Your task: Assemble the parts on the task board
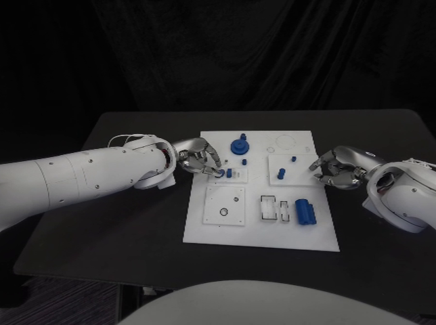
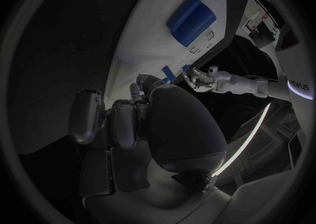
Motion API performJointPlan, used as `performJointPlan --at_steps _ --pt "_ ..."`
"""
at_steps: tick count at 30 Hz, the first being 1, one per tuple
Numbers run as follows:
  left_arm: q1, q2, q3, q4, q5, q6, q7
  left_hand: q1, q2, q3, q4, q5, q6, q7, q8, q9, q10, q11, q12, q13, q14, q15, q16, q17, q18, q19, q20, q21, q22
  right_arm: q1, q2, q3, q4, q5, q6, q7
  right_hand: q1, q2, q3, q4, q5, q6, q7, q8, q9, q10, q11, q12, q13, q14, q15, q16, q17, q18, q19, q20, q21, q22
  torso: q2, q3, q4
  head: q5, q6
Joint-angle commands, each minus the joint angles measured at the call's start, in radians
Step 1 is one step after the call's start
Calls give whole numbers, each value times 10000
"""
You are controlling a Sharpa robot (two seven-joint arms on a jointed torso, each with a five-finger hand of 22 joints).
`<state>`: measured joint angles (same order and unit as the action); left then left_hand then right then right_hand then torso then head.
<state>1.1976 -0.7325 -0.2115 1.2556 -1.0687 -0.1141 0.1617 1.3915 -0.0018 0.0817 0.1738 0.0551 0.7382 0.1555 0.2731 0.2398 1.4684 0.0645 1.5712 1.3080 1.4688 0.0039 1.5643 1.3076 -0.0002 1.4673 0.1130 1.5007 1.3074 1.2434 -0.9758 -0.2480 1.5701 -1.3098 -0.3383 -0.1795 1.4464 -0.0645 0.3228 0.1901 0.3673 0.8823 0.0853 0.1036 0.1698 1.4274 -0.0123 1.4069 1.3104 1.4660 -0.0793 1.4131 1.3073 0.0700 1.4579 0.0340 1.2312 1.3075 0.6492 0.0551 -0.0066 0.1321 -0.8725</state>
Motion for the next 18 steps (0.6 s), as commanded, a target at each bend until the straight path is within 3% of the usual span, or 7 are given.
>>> performJointPlan --at_steps 1,6,18 --pt "37 49 9 -12 -291 -118 -207 -54 29 -79 12 -44 -116 -8 -73 -36 1024 36 -5 2628 1020 51 65 2632 180 634 52 35 2398 -18 -2 6 37 -28 21 -87 50 49 13 -62 63 80 23 30 11 -23 10 -13 864 666 47 -6 1244 -16 5 13 10 1728 -11 9 14 -33 -1" --pt "38 114 9 -36 -300 -201 -305 -92 103 -111 60 -32 -149 2 -122 -67 1024 60 -5 2628 1020 60 65 2632 183 627 54 22 2394 -18 -6 6 36 -28 14 -88 50 49 13 -62 63 80 23 30 11 -23 10 -13 864 666 47 -6 1244 -16 5 13 10 1728 -19 11 32 -50 -1" --pt "32 373 9 -141 -304 82 -544 -115 185 -129 89 -15 -185 21 -174 -99 1024 76 -5 2628 1020 75 65 2632 189 613 64 -4 2386 -18 13 6 27 -28 0 -77 50 56 17 -68 72 106 29 41 15 -6 15 6 881 666 52 -8 1241 -18 9 15 18 1730 -41 20 -12 -17 -1"
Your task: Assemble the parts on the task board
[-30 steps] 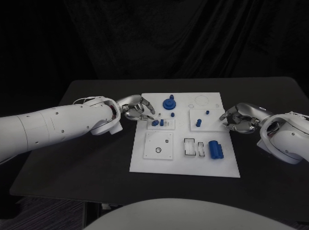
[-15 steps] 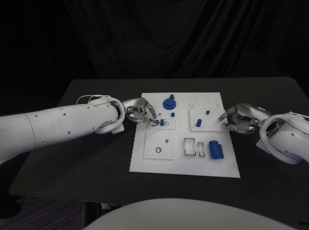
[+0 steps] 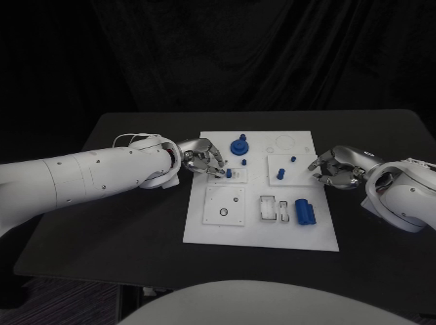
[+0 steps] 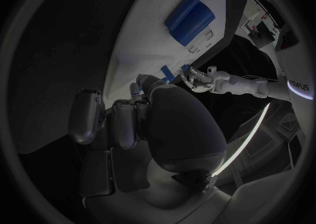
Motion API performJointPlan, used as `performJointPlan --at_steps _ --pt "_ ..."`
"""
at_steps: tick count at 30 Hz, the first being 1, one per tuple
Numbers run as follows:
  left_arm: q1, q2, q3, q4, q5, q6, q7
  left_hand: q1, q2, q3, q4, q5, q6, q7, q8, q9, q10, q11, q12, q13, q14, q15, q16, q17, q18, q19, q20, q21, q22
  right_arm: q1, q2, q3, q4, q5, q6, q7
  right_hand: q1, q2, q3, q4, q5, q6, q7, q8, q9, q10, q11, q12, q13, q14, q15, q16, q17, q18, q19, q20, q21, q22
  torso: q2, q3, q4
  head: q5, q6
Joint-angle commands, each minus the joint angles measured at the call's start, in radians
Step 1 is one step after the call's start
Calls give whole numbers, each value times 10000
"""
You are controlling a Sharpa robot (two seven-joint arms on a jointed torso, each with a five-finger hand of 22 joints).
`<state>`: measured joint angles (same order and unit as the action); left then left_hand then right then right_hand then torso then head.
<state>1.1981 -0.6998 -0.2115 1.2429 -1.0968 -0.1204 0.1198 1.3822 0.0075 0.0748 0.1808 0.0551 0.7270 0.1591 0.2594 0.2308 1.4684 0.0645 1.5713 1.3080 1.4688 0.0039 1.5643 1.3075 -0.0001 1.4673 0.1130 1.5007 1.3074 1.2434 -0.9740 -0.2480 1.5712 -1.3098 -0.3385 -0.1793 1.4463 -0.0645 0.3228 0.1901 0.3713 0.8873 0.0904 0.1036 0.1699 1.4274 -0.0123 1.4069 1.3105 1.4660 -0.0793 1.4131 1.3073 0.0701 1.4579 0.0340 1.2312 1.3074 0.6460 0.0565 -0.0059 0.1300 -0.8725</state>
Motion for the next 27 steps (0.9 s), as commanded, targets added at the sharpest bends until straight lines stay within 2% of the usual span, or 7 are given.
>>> performJointPlan --at_steps 1,10,13,20,27 --pt "27 63 8 -26 -23 190 -148 -30 100 -64 25 -14 -73 -14 -40 -11 1024 81 -5 2628 1020 78 65 2633 189 610 65 -9 2384 -18 -8 6 17 -28 0 -80 54 57 19 -72 37 55 -21 40 14 -11 16 1 875 669 53 3 1250 -19 10 15 20 1732 -12 8 -17 0 -1" --pt "24 215 8 -230 -23 599 -369 -110 284 -84 88 33 -44 3 -91 -51 1024 94 -5 2628 1020 100 65 2633 190 607 87 -18 2382 -18 4 7 12 -28 16 -94 54 57 19 -72 37 55 -21 40 14 -11 16 1 875 669 53 3 1250 -19 10 15 20 1732 -1 3 -6 -24 -1" --pt "21 262 7 -307 -23 724 -440 110 383 -1 -104 159 -2 -2 -162 -100 1024 87 -5 2628 1020 95 65 2633 189 612 89 -11 2386 -18 7 7 13 -28 28 -102 59 58 23 -78 49 56 -19 40 14 -7 17 5 880 666 53 -7 1242 -17 7 16 11 1730 4 0 0 -32 -1" --pt "16 287 7 -403 -23 947 -605 548 406 132 -525 308 56 8 -300 -189 1024 88 -5 2628 1020 92 65 2633 188 614 86 -13 2387 -18 -11 7 16 -28 57 -121 64 59 27 -84 58 59 -17 40 14 -2 18 10 884 666 54 -9 1239 -16 5 17 4 1728 4 3 1 -30 -1" --pt "13 226 7 -416 -23 984 -659 740 571 289 -701 526 215 16 -342 -233 1024 92 -5 2628 1020 102 65 2633 189 612 96 -18 2386 -19 -3 7 8 -28 95 -135 70 58 29 -90 63 60 -17 40 14 -5 17 7 881 667 54 -5 1242 -17 6 17 8 1729 5 2 9 -24 -1"
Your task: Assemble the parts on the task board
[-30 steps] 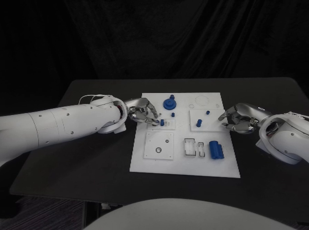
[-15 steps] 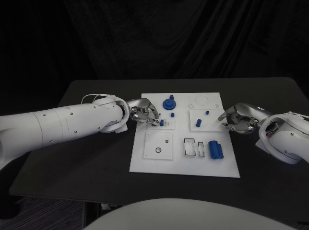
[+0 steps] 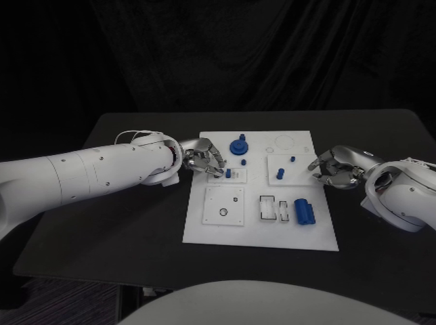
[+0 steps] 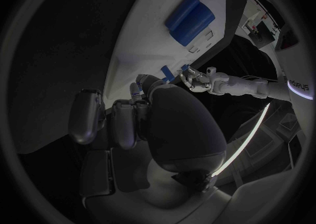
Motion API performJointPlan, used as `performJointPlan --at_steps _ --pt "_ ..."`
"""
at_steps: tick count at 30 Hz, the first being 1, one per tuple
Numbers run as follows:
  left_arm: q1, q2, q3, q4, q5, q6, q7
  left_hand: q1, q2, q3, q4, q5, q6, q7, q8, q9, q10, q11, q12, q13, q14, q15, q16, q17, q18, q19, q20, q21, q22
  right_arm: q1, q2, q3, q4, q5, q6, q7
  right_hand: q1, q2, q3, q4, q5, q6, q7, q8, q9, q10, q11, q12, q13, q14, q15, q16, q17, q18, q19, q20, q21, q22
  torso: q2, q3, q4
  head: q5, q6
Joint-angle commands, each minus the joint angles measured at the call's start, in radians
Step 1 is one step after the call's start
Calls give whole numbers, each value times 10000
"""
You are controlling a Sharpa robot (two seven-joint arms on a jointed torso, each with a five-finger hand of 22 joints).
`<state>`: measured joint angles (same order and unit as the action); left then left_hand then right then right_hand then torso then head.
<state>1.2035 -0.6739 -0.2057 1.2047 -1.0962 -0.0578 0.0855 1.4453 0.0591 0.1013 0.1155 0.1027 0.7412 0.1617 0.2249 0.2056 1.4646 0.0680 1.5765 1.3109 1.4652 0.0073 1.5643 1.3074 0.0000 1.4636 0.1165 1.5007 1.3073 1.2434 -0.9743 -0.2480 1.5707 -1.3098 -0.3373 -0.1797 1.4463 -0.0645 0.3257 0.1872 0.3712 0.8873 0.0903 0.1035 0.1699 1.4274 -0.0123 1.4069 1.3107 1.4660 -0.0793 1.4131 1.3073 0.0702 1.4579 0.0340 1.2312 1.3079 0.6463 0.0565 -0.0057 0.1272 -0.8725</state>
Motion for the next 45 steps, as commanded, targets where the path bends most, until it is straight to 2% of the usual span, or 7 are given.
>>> performJointPlan --at_steps 1,7,18,25,31,36,45 --pt "-42 -48 -51 -30 -29 357 -313 115 118 64 -53 123 98 -12 -16 5 1062 51 -57 2599 1056 63 65 2634 187 651 58 -14 2388 -19 3 6 11 -28 92 -133 70 58 1 -62 64 60 -17 41 13 -5 17 7 880 667 54 -6 1242 -17 6 17 8 1724 3 2 3 7 -1" --pt "-45 -150 -51 38 -29 340 -230 281 394 379 -174 346 245 -27 -73 -50 1062 36 -57 2599 1056 50 65 2634 189 646 45 -22 2386 -19 21 6 -1 -28 159 -148 85 62 10 -77 76 78 -14 48 16 -1 18 12 883 666 55 -9 1238 -17 6 18 7 1723 -5 -1 10 46 -1" --pt "-54 -290 -52 135 -29 72 34 289 603 1092 -301 1400 1062 -149 13 -32 1062 -20 -57 2599 1056 9 65 2634 186 651 17 -5 2392 -20 26 6 -4 -28 233 -162 88 74 15 -99 87 202 14 108 41 0 37 14 883 663 67 -18 1228 -16 3 24 -5 1721 -4 3 22 81 -1" --pt "-63 -397 -52 190 -29 -113 163 276 538 1352 -446 1467 1480 -252 124 73 1062 -106 -57 2599 1056 -61 65 2634 185 653 -44 2 2394 -20 3 6 6 -28 283 -176 97 87 17 -139 84 400 45 202 80 2 62 20 886 657 85 -34 1213 -15 0 39 -15 1718 -7 3 28 86 -1" --pt "-72 -458 -52 271 -28 -579 490 442 200 1554 -1050 1190 2138 -420 679 615 1062 -264 -57 2599 1056 -202 65 2634 192 633 -179 -22 2384 -21 -1 6 14 -28 298 -175 109 86 15 -169 81 489 56 243 97 -1 72 18 881 655 95 -41 1205 -13 -4 46 -27 1715 -6 7 14 126 -1" --pt "-76 -497 -53 334 -28 -1062 863 382 115 1532 -1338 785 2055 -471 1402 1453 1062 -323 -57 2599 1056 -254 65 2634 204 599 -247 -71 2367 -21 -5 6 11 -28 295 -173 129 77 18 -194 78 489 50 239 96 -11 71 7 870 653 97 -44 1202 -13 -4 48 -27 1715 -5 5 13 122 -1" --pt "-78 -552 -53 385 -28 -1447 1211 315 131 1544 -1434 590 1727 -476 1928 2125 1062 -319 -57 2599 1056 -253 65 2634 206 588 -244 -82 2364 -21 -2 6 0 -28 294 -165 153 46 9 -235 -16 458 45 213 85 -15 70 4 865 648 98 -59 1188 -12 -7 53 -33 1714 8 7 15 108 -1"
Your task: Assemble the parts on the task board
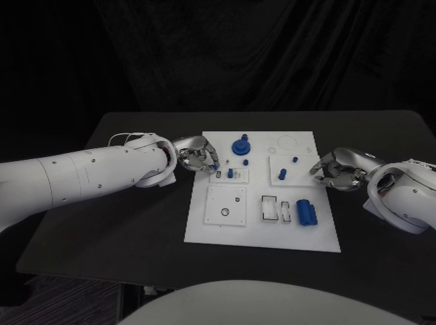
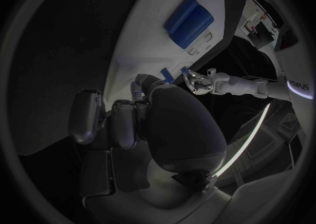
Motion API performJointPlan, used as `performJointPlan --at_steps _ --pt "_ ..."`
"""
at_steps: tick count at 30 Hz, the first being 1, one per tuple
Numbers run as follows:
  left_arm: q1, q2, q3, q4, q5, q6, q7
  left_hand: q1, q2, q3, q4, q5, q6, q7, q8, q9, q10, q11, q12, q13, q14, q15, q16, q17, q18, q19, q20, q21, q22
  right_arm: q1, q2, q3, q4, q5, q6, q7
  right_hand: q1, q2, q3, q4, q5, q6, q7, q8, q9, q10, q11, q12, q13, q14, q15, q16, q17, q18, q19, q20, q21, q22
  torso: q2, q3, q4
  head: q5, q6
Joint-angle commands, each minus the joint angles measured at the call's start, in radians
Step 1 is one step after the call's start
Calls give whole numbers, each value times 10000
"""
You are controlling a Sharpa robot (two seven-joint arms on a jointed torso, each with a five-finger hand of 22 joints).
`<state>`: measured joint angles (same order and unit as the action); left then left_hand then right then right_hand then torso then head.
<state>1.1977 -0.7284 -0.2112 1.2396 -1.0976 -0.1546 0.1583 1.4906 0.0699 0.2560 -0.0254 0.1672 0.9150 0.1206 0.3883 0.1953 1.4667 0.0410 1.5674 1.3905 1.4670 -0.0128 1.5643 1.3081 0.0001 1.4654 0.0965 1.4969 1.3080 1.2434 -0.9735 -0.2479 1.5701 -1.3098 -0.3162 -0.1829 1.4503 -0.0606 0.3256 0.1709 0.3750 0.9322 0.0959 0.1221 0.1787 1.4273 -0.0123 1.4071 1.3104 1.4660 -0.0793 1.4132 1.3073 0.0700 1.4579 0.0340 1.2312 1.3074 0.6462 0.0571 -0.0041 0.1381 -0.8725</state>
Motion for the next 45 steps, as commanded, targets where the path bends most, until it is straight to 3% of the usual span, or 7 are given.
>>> performJointPlan --at_steps 1,12,22,26,31,37,45 --pt "-20 -14 3 41 -14 -503 506 -146 29 -2 -26 -112 -44 -66 339 2291 1041 -49 34 1803 1038 -51 65 2627 209 560 -43 -61 2352 -20 -9 6 5 -28 83 -133 113 6 10 -71 -54 9 -10 28 -2 -14 70 2 868 648 97 -59 1188 -11 -7 53 -33 1719 11 1 4 -6 -1" --pt "-21 -176 3 213 -14 -690 672 -175 39 -8 -18 -386 -147 -81 516 2541 1041 -55 34 1803 1038 -52 65 2627 221 529 -41 -107 2337 -20 -7 6 -13 -28 110 -125 94 0 -6 -67 -145 -12 -11 9 -10 -14 71 3 867 645 100 -68 1180 -5 -16 57 -58 1713 -3 -4 -19 13 -1" --pt "-21 -461 2 557 -14 -881 908 -188 39 -17 -1 -492 -162 -99 563 2614 1041 -58 34 1803 1038 -51 65 2627 229 508 -40 -139 2326 -20 -8 5 -27 -28 181 -135 64 20 -29 -53 -234 87 5 50 8 -14 81 5 866 638 106 -87 1161 -5 -18 63 -61 1712 -5 -7 3 9 -1" --pt "-21 -655 2 808 154 -1124 1286 -226 31 -52 62 -732 -144 -156 613 2705 1041 -87 34 1803 1038 -68 65 2627 232 498 -48 -152 2322 -21 -12 5 -25 -28 192 -135 64 20 -29 -53 -234 87 5 50 8 -14 81 5 866 638 106 -87 1161 -5 -18 63 -61 1712 -2 -3 -6 3 -1" --pt "-24 -858 2 1026 2172 -937 1798 -237 25 -74 99 -830 -112 -178 611 2731 1041 -119 34 1803 1038 -86 65 2627 189 601 -58 14 2380 -21 -20 5 -24 -28 200 -139 58 23 -35 -51 -247 115 9 61 13 -17 85 2 862 638 109 -85 1163 -3 -22 65 -73 1709 -1 -9 2 19 -1" --pt "-64 -935 2 922 4951 34 2194 -265 77 -136 216 -933 -122 -219 558 2752 1041 -160 34 1803 1038 -118 65 2627 178 624 -84 56 2395 -21 -15 5 -33 -28 201 -141 58 23 -35 -51 -247 115 9 61 13 -17 85 2 862 638 109 -85 1163 -3 -22 65 -73 1709 6 -9 -3 19 -1" --pt "-256 -774 2 527 6268 908 2153 -187 228 -310 503 -1129 -121 -341 355 2745 1041 -315 34 1803 1038 -211 65 2627 204 546 -160 -43 2362 -21 -14 5 -36 -28 206 -136 58 24 -36 -52 -252 122 10 63 13 -24 86 -6 854 638 110 -86 1162 -4 -21 66 -71 1710 5 -5 -10 13 -1"
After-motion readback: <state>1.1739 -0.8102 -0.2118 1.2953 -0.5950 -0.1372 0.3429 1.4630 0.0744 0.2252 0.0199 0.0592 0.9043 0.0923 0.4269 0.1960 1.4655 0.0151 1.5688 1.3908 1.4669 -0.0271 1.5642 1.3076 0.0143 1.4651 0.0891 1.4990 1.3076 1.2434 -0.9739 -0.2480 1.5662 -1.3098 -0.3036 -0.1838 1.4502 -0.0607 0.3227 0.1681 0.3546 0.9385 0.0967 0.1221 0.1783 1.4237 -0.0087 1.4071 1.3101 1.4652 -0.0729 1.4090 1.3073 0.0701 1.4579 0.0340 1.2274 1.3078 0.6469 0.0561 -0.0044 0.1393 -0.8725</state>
